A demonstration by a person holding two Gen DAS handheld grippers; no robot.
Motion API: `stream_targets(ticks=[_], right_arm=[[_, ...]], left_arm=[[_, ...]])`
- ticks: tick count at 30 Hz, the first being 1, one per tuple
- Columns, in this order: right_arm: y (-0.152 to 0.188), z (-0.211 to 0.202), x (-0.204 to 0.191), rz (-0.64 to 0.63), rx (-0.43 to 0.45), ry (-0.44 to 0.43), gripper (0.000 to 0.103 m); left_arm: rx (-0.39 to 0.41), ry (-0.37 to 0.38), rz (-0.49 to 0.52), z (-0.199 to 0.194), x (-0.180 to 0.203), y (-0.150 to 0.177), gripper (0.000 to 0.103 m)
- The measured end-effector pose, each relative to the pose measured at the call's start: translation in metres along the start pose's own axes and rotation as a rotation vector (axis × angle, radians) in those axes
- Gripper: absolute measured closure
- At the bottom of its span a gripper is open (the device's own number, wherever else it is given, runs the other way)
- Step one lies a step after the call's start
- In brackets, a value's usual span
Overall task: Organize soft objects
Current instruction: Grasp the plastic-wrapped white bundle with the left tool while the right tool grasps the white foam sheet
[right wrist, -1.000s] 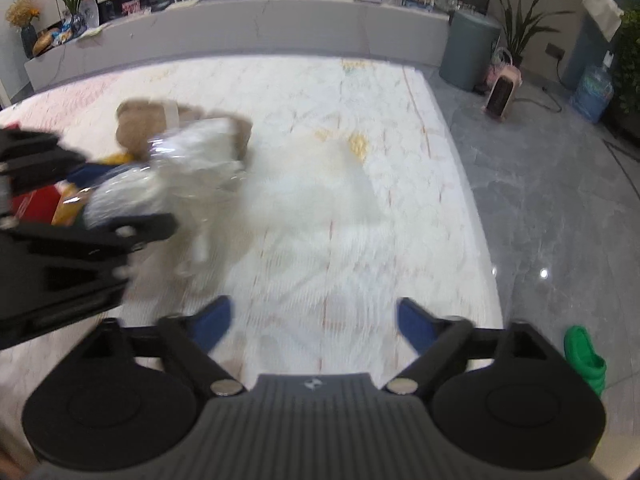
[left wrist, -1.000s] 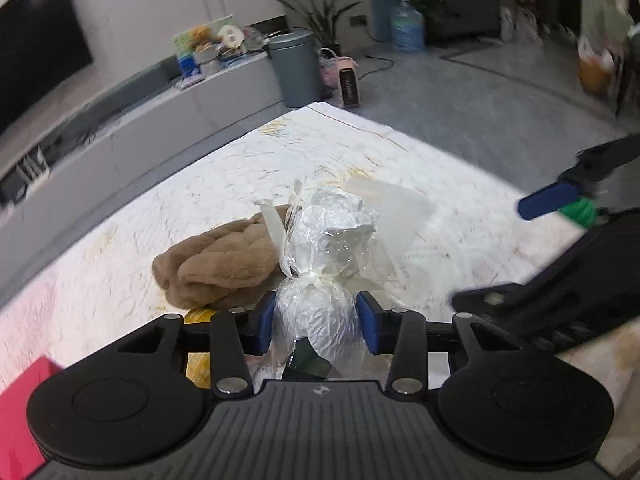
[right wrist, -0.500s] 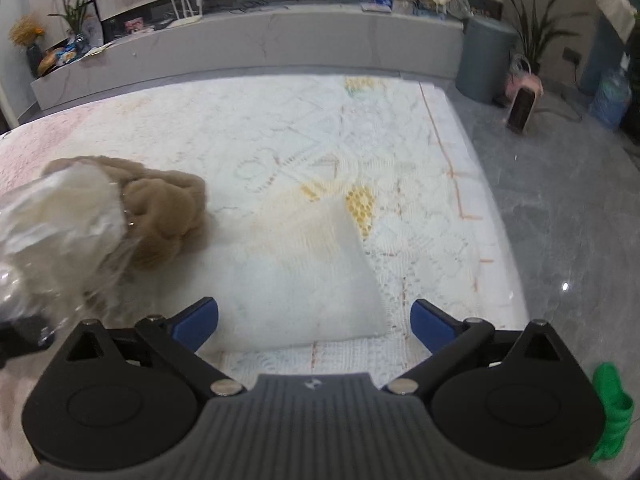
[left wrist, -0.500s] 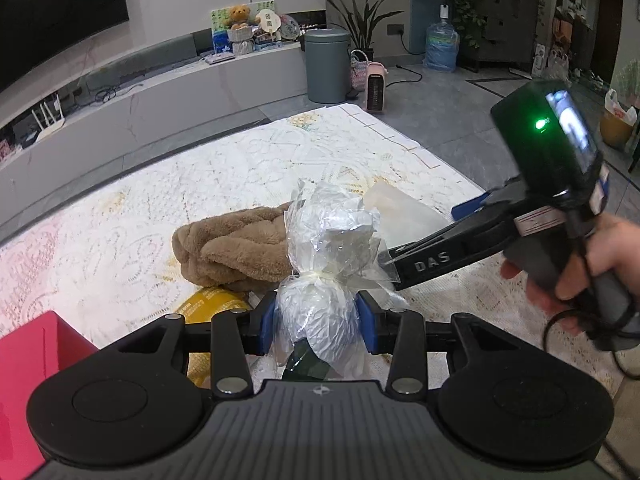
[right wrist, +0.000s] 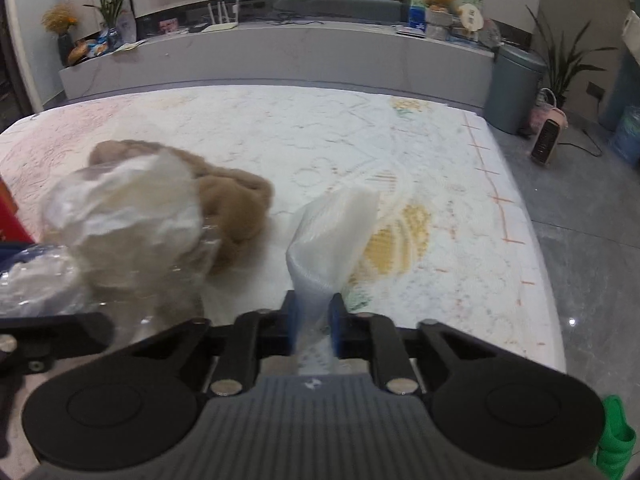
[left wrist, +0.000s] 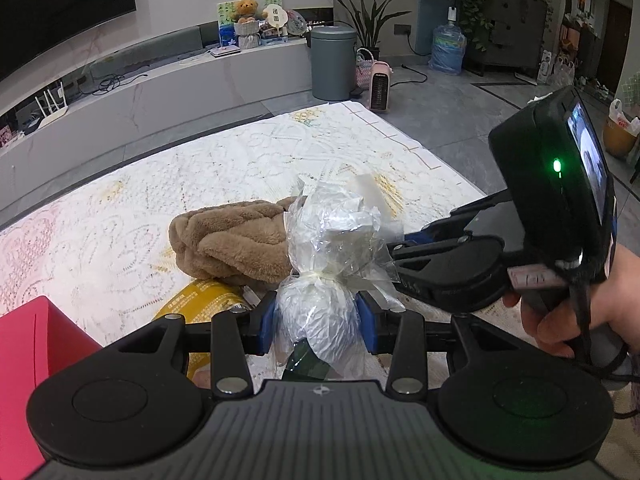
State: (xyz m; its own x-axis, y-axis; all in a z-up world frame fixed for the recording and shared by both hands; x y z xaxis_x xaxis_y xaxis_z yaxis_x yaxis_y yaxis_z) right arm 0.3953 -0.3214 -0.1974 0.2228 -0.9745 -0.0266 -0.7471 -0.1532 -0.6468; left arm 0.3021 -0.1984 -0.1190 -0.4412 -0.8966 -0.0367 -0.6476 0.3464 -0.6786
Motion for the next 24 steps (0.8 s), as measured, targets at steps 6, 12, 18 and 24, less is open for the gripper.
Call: stream_targets(ticks=[6, 12, 18, 24], right_arm=[[0.003, -0.018, -0.015, -0.032, -0.007, 0.034, 0.102], [0.005, -0.053, -0.026, -0.021, -0.013, 0.071, 0.103], [0.007, -0.094, -0.039, -0.01, 0.013, 0.093, 0.103], [0.013, -0.142, -0.062, 0.015, 0.06, 0.072, 0.103]], left_arm=[[0.004, -0.002, -0.015, -0.013, -0.002, 0.002, 0.057], [0.034, 0.026, -0.048, -0.045, -0.002, 0.007, 0.057], [0.082, 0.01, -0.061, -0.089, -0.008, 0.016, 0.057], [0.141, -0.006, -0.088, -0.135, -0.024, 0.027, 0.057]])
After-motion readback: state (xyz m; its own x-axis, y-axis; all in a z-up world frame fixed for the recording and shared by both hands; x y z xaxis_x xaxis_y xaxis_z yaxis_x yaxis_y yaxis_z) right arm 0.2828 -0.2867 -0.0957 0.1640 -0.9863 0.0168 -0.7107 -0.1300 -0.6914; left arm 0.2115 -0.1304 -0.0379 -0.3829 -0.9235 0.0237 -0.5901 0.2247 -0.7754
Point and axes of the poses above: each gripper's, at about its wrist camera, not at the fingertips, and z roughly the way its jaws point, x to its right, y to its underside, the point moved 3 cm from there along z, roughly the way its jaws point
